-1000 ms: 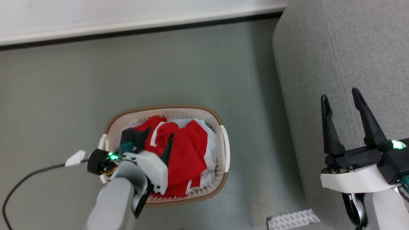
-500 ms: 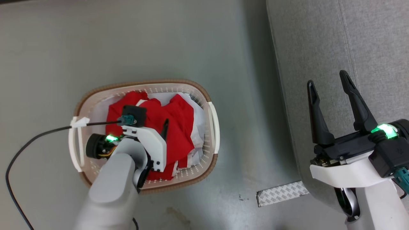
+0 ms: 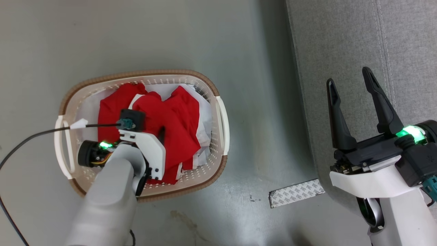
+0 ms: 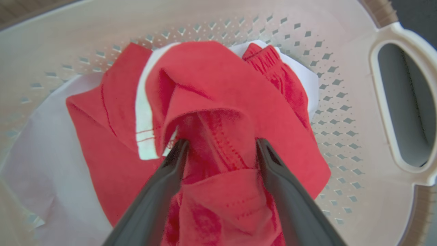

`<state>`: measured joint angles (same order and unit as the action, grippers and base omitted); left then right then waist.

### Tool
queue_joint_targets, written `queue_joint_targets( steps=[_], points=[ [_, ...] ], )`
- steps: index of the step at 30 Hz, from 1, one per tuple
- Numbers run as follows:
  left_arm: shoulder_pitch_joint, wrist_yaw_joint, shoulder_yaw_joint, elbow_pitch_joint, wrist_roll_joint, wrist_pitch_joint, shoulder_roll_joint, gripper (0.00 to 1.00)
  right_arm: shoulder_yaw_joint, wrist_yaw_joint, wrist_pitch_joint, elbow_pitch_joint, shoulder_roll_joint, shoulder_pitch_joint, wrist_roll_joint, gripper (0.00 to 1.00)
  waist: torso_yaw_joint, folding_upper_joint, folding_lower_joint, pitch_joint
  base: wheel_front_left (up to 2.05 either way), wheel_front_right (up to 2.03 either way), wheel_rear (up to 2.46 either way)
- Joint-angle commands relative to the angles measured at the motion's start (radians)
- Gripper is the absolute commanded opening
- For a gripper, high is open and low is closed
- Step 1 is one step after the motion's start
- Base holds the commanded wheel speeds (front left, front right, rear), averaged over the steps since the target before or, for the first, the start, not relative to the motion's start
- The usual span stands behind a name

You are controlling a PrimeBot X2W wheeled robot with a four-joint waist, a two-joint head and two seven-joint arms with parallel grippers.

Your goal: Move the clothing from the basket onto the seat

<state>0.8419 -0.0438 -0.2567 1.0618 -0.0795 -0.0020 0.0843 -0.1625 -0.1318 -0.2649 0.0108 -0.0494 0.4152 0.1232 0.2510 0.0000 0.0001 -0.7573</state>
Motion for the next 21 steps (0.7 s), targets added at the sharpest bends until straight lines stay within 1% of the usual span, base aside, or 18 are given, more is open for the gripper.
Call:
queue_joint_targets(
  steps=[1,2,3,4,5,6,9,13,21],
  points=[
    [0.014,-0.007,-0.005,0.015,0.002,-0.009,0.006,1.0,-0.001,0.002,0.001,0.004,-0.002,0.016,0.006,1.0,0.0,0.0,-0.0001,-0.003,0.0,0.0,0.0],
    [0.019,-0.011,-0.009,0.024,0.002,-0.016,0.005,1.0,-0.002,0.002,0.001,0.003,-0.002,0.017,0.007,1.0,0.001,0.0,-0.0001,-0.004,0.0,0.0,0.0],
    [0.023,-0.016,-0.013,0.032,0.0,-0.02,0.003,0.83,-0.001,0.002,0.001,0.002,-0.002,0.016,0.008,1.0,0.0,0.0,-0.0001,-0.005,0.0,0.0,0.0],
    [0.026,-0.017,-0.017,0.042,-0.002,-0.029,0.001,0.42,0.0,0.002,0.001,0.001,-0.002,0.015,0.008,1.0,0.0,0.0,-0.0001,-0.004,0.0,0.0,0.0],
    [0.029,-0.023,-0.027,0.052,0.007,-0.034,-0.001,0.12,0.002,0.002,0.001,-0.002,-0.002,0.014,0.009,1.0,-0.001,0.0,-0.0001,-0.002,0.0,0.0,0.0],
    [0.03,-0.027,-0.032,0.058,0.009,-0.042,-0.003,0.0,0.004,0.002,0.001,-0.005,-0.002,0.013,0.008,1.0,-0.004,0.0,-0.0001,0.002,0.0,0.0,0.0],
    [0.029,-0.038,-0.042,0.078,-0.003,-0.071,-0.009,0.0,0.015,0.002,0.001,-0.016,-0.002,0.007,0.007,1.0,-0.017,0.0,-0.0001,0.026,0.0,0.0,0.0],
    [-0.01,-0.058,-0.042,0.094,-0.039,-0.117,-0.018,0.0,0.027,0.002,0.001,-0.036,-0.002,-0.015,0.011,1.0,-0.042,0.0,-0.0001,0.087,0.0,0.0,0.0],
    [-0.119,-0.083,-0.034,0.073,-0.112,-0.206,-0.017,0.0,0.052,0.002,0.001,-0.087,-0.003,-0.07,0.007,1.0,-0.105,0.0,-0.0001,0.267,0.0,0.0,0.0]
  ],
)
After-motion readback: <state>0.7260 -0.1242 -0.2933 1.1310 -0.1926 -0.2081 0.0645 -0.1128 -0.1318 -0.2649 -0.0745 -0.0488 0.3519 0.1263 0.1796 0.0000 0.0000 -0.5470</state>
